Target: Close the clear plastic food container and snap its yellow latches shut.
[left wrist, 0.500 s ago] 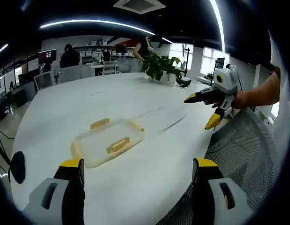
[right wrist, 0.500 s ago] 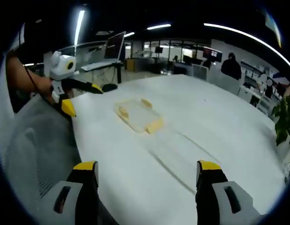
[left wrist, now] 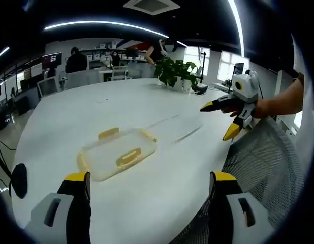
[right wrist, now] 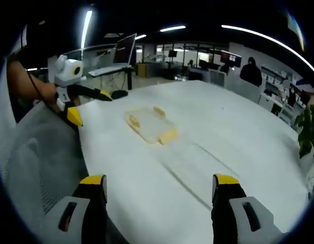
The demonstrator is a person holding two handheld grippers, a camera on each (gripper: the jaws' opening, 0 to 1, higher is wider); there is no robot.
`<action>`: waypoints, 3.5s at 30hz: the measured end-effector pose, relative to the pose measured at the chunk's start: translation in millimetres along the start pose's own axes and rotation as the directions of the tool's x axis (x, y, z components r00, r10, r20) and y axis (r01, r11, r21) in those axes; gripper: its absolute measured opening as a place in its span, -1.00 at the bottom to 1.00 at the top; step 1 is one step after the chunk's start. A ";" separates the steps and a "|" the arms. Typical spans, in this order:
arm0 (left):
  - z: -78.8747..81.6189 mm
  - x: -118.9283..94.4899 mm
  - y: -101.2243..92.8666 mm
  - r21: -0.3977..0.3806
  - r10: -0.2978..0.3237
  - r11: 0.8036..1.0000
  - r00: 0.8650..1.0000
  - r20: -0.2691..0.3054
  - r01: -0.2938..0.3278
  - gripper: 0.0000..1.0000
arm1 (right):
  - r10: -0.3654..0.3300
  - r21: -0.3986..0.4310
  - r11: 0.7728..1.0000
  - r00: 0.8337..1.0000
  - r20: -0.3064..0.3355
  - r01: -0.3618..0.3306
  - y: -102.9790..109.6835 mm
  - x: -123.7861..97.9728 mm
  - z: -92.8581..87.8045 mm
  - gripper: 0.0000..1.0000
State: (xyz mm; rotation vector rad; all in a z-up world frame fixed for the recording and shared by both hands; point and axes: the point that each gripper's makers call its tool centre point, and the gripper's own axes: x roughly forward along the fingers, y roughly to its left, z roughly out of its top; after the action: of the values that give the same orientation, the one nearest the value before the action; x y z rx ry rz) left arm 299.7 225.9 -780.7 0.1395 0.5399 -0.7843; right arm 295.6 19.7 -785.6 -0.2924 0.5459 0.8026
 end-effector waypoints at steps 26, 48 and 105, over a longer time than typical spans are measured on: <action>-1.9 1.2 -3.8 0.014 -0.013 1.000 1.000 -0.016 0.013 0.97 | 0.029 -0.048 0.998 0.999 -0.029 -0.031 8.7 3.8 -2.1 0.67; -5.2 1.1 0.0 0.035 -0.045 0.998 0.998 -0.046 0.046 0.96 | 0.058 -0.090 0.994 0.997 -0.045 -0.062 7.8 11.9 -0.2 0.62; -22.9 29.0 61.4 0.288 -0.124 0.935 0.952 -0.279 0.206 0.84 | 0.193 -0.347 0.905 0.964 -0.184 -0.247 -13.8 82.8 39.2 0.41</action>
State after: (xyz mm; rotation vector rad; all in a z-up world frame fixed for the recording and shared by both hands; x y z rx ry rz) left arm 350.4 258.1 -819.8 0.5018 0.6755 -1.0242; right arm 366.6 77.6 -799.5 -0.6478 0.5699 1.1128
